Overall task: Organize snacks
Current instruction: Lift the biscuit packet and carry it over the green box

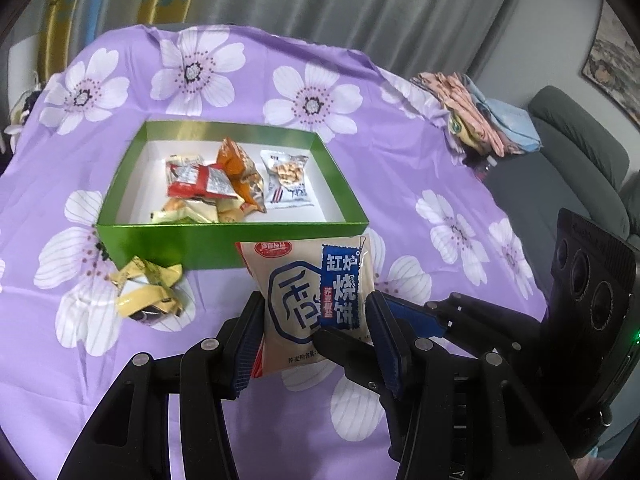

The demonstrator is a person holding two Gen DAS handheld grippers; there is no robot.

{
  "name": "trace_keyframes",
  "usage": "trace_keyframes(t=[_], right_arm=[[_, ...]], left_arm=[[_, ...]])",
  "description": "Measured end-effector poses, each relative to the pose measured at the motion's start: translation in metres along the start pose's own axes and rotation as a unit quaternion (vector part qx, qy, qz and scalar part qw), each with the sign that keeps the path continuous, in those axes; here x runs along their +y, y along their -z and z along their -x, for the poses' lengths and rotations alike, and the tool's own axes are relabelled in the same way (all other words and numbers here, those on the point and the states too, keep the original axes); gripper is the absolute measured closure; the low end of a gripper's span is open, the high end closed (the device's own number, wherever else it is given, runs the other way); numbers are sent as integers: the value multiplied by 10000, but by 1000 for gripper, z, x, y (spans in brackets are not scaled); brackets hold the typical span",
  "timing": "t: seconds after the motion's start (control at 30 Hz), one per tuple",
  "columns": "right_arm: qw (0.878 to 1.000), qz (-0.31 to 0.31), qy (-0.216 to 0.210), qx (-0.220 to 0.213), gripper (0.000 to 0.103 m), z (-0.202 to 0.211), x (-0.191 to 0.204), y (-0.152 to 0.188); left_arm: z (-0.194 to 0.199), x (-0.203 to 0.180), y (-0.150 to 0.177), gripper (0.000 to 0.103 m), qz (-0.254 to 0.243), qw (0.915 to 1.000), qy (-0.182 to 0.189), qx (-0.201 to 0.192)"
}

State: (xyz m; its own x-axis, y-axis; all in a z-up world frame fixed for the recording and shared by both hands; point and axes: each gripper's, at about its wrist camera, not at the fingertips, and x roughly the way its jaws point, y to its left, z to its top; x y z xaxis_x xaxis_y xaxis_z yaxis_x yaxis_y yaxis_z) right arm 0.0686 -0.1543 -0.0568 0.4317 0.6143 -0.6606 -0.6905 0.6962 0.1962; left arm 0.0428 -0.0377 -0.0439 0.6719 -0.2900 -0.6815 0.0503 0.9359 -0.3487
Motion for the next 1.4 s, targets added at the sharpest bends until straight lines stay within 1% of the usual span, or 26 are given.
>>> trace_keyframes(t=[0.4, 0.87, 1.13, 1.4], right_arm=[[9998, 194, -18, -90, 64, -5, 15, -17], [9992, 299, -64, -239, 64, -17, 20, -36], [9989, 333, -24, -330, 64, -22, 16, -50], [9984, 299, -63, -466, 63, -36, 4, -78]], left_arm=[[15, 15, -8, 52, 36, 9997, -40, -218], [19, 30, -29, 52, 51, 9994, -95, -340], [14, 34, -46, 52, -3, 9993, -79, -372], [4, 43, -78, 52, -23, 9992, -1, -407]])
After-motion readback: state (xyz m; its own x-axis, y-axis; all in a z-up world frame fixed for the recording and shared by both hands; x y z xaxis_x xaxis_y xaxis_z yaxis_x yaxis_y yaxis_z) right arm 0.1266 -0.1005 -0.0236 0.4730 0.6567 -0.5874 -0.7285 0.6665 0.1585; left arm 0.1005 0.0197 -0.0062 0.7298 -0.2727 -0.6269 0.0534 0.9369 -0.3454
